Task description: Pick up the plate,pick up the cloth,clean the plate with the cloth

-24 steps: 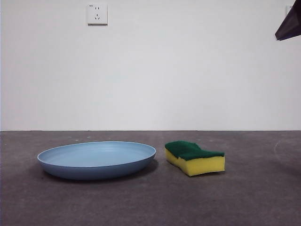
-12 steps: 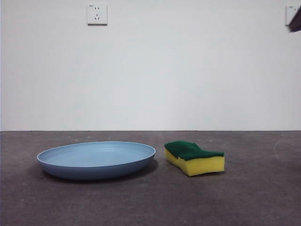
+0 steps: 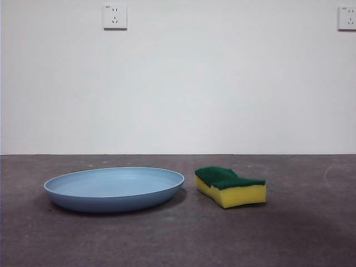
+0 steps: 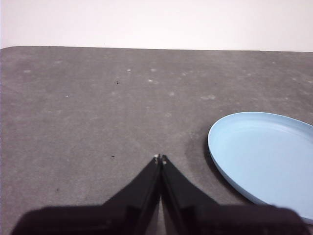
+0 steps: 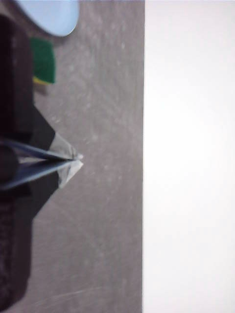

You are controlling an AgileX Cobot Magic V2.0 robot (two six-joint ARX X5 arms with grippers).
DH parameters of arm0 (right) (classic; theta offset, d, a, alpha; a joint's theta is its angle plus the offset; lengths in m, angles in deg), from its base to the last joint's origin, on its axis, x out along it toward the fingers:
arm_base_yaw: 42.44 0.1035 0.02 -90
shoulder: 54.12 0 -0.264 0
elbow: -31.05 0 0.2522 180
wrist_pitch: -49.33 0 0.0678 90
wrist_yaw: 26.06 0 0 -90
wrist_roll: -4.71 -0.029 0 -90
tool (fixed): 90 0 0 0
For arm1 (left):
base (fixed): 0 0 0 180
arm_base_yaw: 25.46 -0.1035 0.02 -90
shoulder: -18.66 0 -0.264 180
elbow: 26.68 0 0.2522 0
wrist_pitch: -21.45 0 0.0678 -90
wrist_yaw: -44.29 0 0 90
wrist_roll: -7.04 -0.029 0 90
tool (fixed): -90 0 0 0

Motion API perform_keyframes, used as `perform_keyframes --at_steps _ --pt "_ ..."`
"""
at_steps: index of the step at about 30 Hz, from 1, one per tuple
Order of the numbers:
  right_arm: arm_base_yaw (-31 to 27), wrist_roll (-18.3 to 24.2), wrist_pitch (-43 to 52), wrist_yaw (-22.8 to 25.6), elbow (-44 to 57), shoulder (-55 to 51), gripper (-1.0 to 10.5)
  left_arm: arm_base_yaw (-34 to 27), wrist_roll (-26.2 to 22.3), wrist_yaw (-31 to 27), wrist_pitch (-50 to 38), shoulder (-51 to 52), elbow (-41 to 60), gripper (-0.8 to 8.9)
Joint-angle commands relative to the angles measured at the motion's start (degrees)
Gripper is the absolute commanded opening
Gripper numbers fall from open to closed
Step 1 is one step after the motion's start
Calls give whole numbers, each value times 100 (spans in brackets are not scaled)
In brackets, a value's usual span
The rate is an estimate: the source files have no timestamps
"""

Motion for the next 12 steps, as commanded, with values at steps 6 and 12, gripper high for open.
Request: perform_keyframes --at_steps 6,12 --pt "-42 -197 24 -11 933 -820 2 -22 -63 28 -22 17 83 -1" --pt "-39 -452 -299 0 1060 -850 2 -22 -63 28 -22 15 83 -1"
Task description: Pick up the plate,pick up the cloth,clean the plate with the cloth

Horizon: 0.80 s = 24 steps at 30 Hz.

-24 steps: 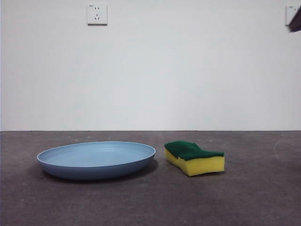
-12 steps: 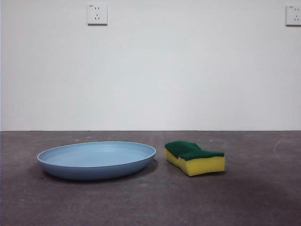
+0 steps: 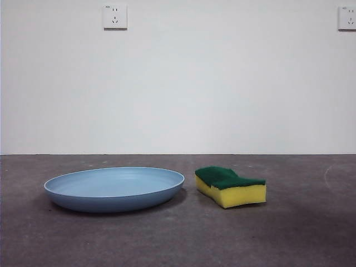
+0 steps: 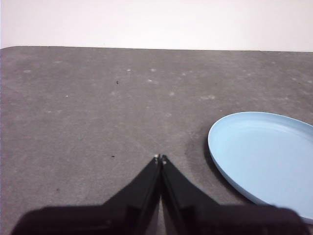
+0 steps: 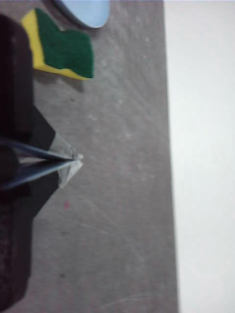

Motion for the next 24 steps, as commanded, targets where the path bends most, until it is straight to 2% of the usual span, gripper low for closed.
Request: perform_keyframes --at_steps 1,4,8,13,24 --pt "-2 -249 -221 17 61 -17 2 -22 -63 28 -22 15 81 -1" --pt "0 -350 -282 7 61 -15 2 -22 -63 28 -22 17 83 -1" --pt "9 -754 -280 -13 59 -13 2 -22 -63 28 -22 15 83 -1" --pt "7 -750 -280 138 59 -13 2 -22 -63 31 -22 17 83 -1" --pt "7 -750 -280 149 59 -13 2 -22 -63 28 -22 15 83 -1"
